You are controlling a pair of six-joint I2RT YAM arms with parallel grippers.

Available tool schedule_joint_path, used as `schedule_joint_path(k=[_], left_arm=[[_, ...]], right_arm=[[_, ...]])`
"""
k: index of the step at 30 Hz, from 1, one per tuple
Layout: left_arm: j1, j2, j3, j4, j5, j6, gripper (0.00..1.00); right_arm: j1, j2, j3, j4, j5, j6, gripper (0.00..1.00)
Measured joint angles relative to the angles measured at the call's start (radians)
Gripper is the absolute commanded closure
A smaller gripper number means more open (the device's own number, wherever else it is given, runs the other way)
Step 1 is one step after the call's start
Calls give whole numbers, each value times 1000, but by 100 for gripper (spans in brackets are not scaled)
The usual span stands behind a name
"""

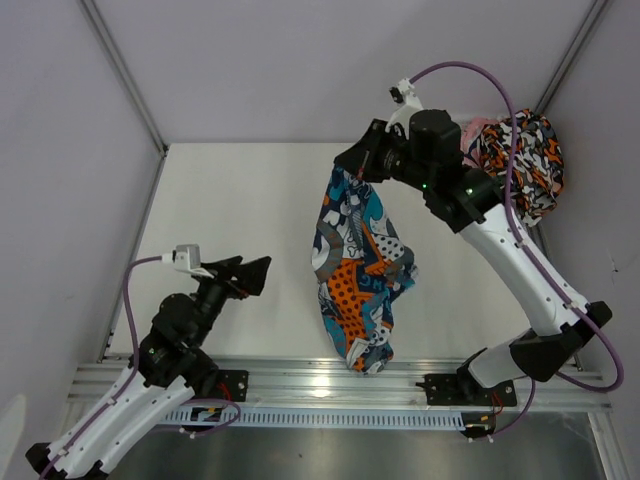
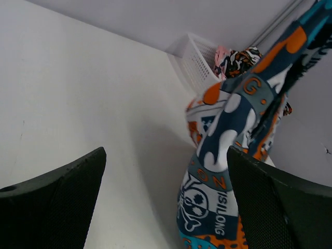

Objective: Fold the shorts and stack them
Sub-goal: Move the shorts to the center of the board

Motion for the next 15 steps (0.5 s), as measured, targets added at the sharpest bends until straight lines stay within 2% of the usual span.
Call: schedule_joint_path(k=[6, 11, 15], left_arm=[[0, 87, 5, 22, 106, 2, 1], [0, 195, 6, 143, 255, 10, 1], [0, 279, 8, 195, 314, 16, 1]], right_arm=[[65, 43, 4, 2, 114, -11, 100], [95, 64, 16, 2, 194, -11, 100], [103, 86, 51, -3, 223, -11, 100]])
